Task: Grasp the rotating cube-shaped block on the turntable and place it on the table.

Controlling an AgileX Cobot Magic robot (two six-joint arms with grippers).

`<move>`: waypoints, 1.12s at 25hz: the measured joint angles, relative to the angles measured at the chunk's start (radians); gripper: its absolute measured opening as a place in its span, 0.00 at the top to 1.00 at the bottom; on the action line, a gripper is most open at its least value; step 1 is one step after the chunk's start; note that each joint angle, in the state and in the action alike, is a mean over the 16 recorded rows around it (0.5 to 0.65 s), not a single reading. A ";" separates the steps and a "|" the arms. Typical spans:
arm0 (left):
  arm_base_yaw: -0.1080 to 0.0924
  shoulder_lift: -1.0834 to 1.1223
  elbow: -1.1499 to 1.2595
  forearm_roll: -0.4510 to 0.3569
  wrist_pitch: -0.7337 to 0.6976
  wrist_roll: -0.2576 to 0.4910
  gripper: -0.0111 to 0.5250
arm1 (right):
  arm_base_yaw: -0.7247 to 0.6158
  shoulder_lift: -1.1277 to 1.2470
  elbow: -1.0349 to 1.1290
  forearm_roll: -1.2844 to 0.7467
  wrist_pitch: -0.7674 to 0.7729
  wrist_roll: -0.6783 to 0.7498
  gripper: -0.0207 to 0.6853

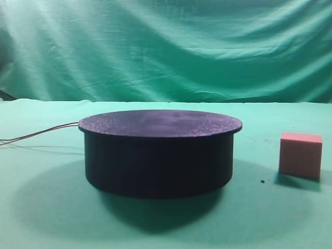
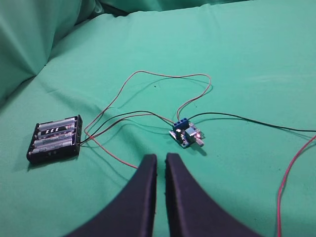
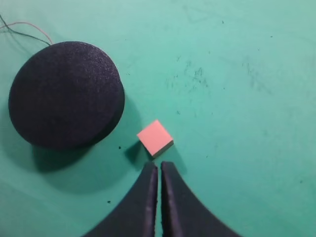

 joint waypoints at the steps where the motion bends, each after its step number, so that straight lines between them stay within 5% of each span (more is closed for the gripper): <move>1: 0.000 0.000 0.000 0.000 0.000 0.000 0.98 | -0.011 -0.007 0.004 0.003 -0.008 -0.022 0.97; 19: 0.000 0.000 0.000 0.000 0.000 0.000 0.98 | -0.458 -0.571 0.513 0.061 -0.471 -0.188 0.97; 28: 0.000 0.000 0.000 0.000 0.000 0.000 0.98 | -0.543 -0.827 0.705 0.061 -0.511 -0.191 0.97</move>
